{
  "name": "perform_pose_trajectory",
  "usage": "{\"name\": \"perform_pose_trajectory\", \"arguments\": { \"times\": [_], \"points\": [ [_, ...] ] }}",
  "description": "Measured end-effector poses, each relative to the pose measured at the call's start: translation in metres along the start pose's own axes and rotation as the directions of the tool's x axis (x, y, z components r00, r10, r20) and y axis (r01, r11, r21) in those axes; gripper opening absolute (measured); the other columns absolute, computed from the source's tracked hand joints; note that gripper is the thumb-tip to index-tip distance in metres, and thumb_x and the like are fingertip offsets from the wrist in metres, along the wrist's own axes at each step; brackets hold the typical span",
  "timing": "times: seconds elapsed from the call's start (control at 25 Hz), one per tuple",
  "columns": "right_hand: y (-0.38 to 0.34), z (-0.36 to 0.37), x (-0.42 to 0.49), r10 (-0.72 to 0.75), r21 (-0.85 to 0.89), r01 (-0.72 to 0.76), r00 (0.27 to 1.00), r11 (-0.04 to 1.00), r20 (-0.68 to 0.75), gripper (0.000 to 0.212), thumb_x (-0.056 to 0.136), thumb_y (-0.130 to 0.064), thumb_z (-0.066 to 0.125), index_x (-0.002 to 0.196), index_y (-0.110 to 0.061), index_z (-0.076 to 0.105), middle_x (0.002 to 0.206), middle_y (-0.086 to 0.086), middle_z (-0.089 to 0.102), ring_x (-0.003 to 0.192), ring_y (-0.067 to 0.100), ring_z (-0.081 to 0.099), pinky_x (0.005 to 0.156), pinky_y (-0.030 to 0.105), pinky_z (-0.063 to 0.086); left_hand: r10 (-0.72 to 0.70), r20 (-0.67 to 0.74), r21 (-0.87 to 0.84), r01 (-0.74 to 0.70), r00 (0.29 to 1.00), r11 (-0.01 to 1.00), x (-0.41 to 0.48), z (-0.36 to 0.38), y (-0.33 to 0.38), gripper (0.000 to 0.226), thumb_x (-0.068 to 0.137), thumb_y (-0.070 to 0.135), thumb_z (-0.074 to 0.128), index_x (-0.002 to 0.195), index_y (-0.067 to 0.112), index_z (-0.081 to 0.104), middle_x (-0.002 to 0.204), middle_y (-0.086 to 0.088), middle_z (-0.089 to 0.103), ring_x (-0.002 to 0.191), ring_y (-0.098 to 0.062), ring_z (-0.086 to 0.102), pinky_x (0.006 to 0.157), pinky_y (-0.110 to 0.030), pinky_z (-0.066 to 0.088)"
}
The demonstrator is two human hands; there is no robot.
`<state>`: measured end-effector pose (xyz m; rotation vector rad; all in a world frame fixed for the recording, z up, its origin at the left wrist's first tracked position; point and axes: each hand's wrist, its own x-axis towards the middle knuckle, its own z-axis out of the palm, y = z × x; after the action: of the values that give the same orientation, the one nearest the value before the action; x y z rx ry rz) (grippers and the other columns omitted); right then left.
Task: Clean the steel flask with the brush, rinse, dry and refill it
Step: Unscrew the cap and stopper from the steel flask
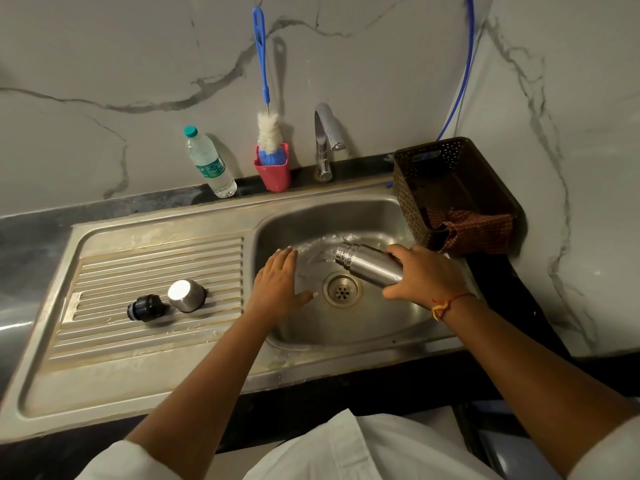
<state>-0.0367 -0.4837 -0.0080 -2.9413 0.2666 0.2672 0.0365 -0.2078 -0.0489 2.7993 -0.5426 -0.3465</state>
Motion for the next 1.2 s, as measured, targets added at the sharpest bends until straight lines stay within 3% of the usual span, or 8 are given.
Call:
{"name": "perform_pose_trajectory", "arguments": {
  "times": [0.12,0.36,0.8,1.0,1.2],
  "points": [
    [-0.001,-0.004,0.000,-0.003,-0.014,0.003,1.000,1.000,0.008,0.078,0.055,-0.061,0.069,0.127,-0.038,0.048,0.104,0.001,0.058,0.082,0.024,0.062,0.067,0.033,0.053,-0.015,0.059,0.049,0.013,0.998,0.999,0.000,0.004,-0.003,0.115,0.087,0.066,0.065,0.164,0.013,0.000,0.172,-0.006,-0.002,0.158,-0.025,-0.006,0.127,-0.042,0.005],
    [-0.006,-0.012,-0.001,-0.016,-0.086,0.017,1.000,0.996,0.015,0.077,0.058,-0.059,0.071,0.128,-0.038,0.048,0.107,0.001,0.059,0.085,0.025,0.063,0.064,0.029,0.043,-0.014,0.132,0.092,0.002,0.991,0.996,0.000,0.008,-0.007,0.118,0.086,0.074,0.057,0.163,0.012,-0.007,0.171,-0.007,-0.013,0.157,-0.025,-0.016,0.126,-0.041,-0.002],
    [-0.013,-0.021,0.001,-0.060,-0.221,0.064,0.998,0.973,0.025,0.078,0.060,-0.062,0.070,0.132,-0.039,0.049,0.109,0.002,0.059,0.091,0.026,0.061,0.068,0.032,0.040,0.001,0.138,0.099,-0.015,0.990,0.995,-0.002,0.008,-0.002,0.103,0.093,0.074,0.042,0.164,0.015,-0.005,0.172,-0.006,-0.012,0.157,-0.025,-0.015,0.127,-0.044,0.000],
    [-0.016,-0.026,0.002,-0.074,-0.273,0.073,0.997,0.959,0.007,0.084,0.062,-0.064,0.073,0.138,-0.041,0.046,0.115,0.003,0.060,0.101,0.028,0.060,0.081,0.039,0.047,-0.011,0.130,0.090,-0.001,0.991,0.996,-0.002,0.011,-0.002,0.097,0.094,0.078,0.024,0.164,0.016,-0.002,0.172,-0.005,-0.010,0.157,-0.022,-0.016,0.126,-0.043,-0.002],
    [-0.022,-0.036,0.000,-0.101,-0.351,0.092,0.995,0.932,-0.008,0.079,0.066,-0.059,0.077,0.136,-0.038,0.048,0.119,0.005,0.059,0.107,0.029,0.056,0.087,0.042,0.045,-0.003,0.144,0.096,-0.011,0.990,0.995,-0.002,0.010,-0.002,0.096,0.094,0.077,0.023,0.164,0.017,-0.002,0.172,-0.005,-0.010,0.157,-0.023,-0.016,0.126,-0.043,-0.002]
  ]
}}
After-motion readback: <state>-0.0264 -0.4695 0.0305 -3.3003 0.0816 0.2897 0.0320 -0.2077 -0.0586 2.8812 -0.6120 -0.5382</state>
